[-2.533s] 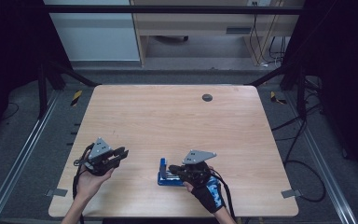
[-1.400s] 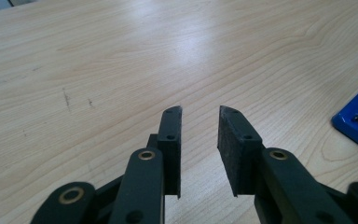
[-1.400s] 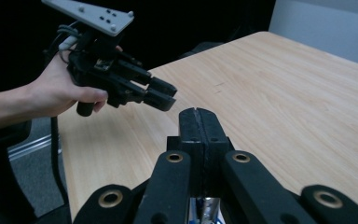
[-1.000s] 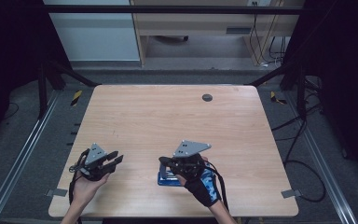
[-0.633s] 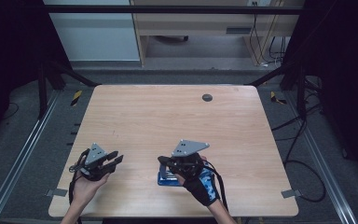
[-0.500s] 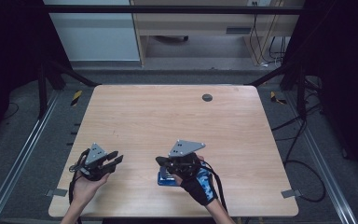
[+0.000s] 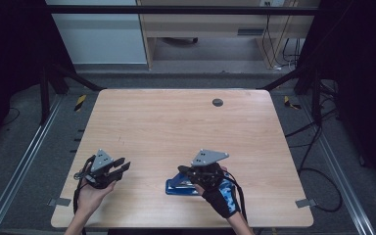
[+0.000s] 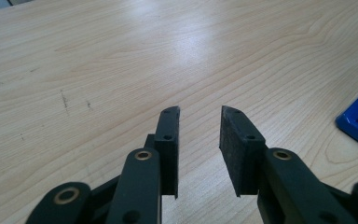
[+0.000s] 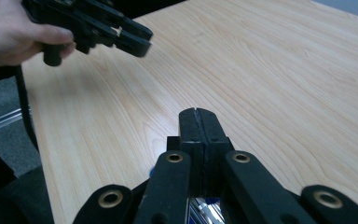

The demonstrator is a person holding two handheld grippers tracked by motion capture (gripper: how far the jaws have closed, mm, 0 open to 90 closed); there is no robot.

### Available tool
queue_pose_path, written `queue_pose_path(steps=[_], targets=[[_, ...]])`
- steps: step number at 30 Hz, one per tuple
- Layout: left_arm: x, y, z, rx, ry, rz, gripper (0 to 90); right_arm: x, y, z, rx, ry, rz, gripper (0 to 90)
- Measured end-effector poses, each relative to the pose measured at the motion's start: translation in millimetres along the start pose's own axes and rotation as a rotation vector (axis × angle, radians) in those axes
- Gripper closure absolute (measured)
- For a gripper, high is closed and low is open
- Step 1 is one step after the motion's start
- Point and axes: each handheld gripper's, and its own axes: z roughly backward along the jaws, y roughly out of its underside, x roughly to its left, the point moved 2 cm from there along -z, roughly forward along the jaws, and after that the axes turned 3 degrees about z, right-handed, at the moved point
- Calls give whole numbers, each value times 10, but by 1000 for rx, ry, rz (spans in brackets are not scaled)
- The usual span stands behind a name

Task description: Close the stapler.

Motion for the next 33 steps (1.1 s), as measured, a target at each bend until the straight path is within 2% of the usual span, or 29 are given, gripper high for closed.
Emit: queue_pose_path(steps=[9, 18, 22, 28, 33], targets=[[-3, 8, -12, 6, 1, 1, 683, -127, 243, 47, 38, 23, -41, 900], [-7, 9, -7, 2, 4, -1, 684, -192, 403, 86, 64, 36, -66, 900], [-11, 13, -4, 1, 3, 0, 684, -209, 439, 95, 71, 35, -74, 900], [-17, 21, -10, 4, 5, -2, 685, -217, 505, 64, 108, 38, -74, 900], [-23, 24, -14, 7, 8, -8, 685, -236, 527, 61, 110, 32, -78, 900]])
